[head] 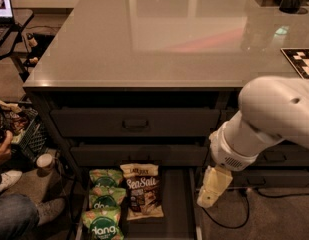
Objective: Pick brown chip bag from bottom drawer and place on counter
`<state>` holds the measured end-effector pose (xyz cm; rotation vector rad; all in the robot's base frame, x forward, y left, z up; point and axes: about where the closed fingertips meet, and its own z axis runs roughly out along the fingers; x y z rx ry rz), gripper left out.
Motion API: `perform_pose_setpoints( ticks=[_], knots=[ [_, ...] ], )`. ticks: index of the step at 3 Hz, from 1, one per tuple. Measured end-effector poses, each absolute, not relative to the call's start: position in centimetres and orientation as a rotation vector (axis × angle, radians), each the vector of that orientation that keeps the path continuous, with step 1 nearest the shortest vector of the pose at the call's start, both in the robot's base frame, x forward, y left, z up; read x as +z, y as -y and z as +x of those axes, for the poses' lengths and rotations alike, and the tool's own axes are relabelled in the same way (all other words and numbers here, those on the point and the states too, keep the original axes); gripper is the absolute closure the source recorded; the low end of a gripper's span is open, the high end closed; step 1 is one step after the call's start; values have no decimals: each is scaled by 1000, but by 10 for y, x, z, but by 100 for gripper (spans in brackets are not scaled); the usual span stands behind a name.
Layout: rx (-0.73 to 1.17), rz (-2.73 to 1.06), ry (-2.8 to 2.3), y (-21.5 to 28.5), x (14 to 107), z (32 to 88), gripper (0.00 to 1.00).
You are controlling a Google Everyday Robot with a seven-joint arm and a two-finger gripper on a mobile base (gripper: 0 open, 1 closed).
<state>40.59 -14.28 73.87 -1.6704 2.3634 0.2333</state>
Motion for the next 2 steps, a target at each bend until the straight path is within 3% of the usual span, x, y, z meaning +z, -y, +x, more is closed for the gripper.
perform_pose_setpoints(
  ticks=[2],
  knots=[
    [274,-1613,-2430,127,666,432,0]
  ],
)
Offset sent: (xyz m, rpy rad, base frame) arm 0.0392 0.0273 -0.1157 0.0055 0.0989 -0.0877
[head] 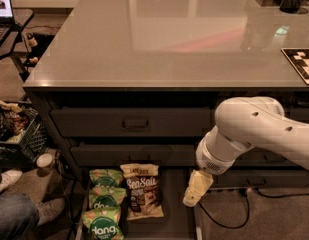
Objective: Pick brown chip bag from bottom drawer and place on counter
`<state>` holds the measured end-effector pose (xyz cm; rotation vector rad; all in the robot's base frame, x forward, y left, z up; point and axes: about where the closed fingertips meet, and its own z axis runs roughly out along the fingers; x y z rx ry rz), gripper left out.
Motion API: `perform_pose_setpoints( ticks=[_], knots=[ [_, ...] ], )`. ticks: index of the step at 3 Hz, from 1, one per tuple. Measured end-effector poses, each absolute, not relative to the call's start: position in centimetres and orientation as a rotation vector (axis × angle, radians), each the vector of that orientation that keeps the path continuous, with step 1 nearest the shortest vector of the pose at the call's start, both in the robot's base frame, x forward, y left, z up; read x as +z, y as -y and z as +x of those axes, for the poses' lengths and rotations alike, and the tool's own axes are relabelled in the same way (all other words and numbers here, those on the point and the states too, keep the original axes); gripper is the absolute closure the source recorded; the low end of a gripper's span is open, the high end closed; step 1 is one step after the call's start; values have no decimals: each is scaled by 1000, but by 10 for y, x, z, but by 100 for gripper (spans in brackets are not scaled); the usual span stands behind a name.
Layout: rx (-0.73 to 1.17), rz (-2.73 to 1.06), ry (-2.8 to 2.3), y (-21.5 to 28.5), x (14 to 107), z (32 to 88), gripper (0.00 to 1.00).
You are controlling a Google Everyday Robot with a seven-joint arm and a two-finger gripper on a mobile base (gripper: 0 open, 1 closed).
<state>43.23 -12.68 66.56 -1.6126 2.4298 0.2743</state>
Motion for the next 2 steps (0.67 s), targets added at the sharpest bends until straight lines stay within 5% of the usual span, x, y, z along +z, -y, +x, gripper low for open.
perform_pose_setpoints(
  ticks=[2],
  knots=[
    [299,-1609,-2430,123,661,430,0]
  ],
)
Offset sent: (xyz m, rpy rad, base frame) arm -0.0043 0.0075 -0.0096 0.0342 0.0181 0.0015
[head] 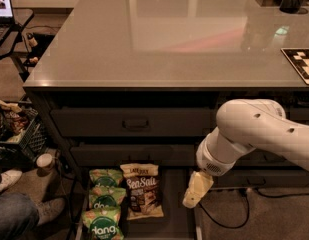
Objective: Pick brown chip bag from bottom drawer and place on counter
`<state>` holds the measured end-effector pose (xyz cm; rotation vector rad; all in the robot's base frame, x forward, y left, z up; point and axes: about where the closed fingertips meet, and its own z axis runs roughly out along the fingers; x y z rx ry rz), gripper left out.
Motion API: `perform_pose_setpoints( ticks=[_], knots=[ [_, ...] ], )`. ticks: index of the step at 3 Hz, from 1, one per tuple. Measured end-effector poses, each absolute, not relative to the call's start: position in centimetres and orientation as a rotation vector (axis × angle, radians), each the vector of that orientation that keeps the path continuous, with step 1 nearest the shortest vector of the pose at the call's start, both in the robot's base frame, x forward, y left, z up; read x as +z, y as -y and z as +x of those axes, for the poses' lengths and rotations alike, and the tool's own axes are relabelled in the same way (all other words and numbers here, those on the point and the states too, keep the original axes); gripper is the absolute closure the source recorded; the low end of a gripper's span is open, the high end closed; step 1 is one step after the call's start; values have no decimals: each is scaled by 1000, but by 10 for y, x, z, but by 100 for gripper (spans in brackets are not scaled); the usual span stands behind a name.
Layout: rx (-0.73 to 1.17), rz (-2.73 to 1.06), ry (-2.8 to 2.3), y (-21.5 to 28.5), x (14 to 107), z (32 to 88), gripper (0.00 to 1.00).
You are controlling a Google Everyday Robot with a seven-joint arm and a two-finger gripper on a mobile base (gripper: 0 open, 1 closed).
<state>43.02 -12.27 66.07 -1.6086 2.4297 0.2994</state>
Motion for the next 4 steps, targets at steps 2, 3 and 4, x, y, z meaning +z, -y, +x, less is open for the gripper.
perform_pose_setpoints(
  ticks=[2,3,4],
  knots=[
    [573,-1430,-2354,65,585,420,0],
    [674,-1342,-2333,37,540,438,0],
    [674,-1342,-2333,37,540,438,0]
  ],
)
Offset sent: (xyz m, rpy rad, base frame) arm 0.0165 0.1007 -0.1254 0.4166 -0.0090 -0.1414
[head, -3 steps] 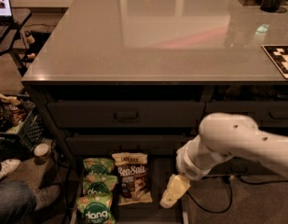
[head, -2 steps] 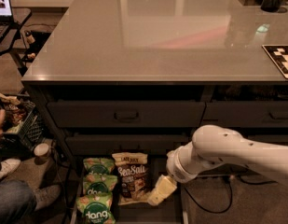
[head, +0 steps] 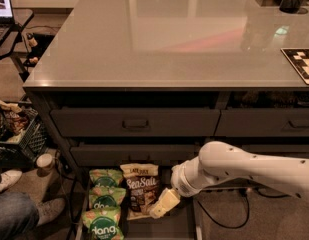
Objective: Pick brown chip bag from bottom drawer and place on counter
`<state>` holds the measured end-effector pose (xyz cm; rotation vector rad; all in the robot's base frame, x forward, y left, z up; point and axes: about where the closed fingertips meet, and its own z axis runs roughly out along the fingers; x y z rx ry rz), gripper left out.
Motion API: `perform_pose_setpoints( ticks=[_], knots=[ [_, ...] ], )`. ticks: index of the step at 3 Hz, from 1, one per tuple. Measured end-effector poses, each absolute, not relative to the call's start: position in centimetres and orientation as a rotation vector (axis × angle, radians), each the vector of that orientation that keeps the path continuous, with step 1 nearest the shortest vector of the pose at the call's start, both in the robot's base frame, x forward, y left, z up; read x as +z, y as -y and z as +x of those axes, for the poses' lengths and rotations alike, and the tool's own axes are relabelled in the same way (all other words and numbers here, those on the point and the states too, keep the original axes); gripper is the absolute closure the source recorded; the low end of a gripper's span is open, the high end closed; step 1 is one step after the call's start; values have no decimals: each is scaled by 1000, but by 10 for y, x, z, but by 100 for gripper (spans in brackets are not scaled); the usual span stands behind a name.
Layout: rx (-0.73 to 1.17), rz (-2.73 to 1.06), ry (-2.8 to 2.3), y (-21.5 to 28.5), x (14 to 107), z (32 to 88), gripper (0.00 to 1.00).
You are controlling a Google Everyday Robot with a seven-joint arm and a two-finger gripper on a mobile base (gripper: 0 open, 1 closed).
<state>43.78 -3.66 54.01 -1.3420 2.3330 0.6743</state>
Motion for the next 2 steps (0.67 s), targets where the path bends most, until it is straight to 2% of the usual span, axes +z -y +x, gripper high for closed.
perform_pose_setpoints(
  ticks=[2],
  knots=[
    [644,-1229,-2236,28,484,475,0]
  ],
)
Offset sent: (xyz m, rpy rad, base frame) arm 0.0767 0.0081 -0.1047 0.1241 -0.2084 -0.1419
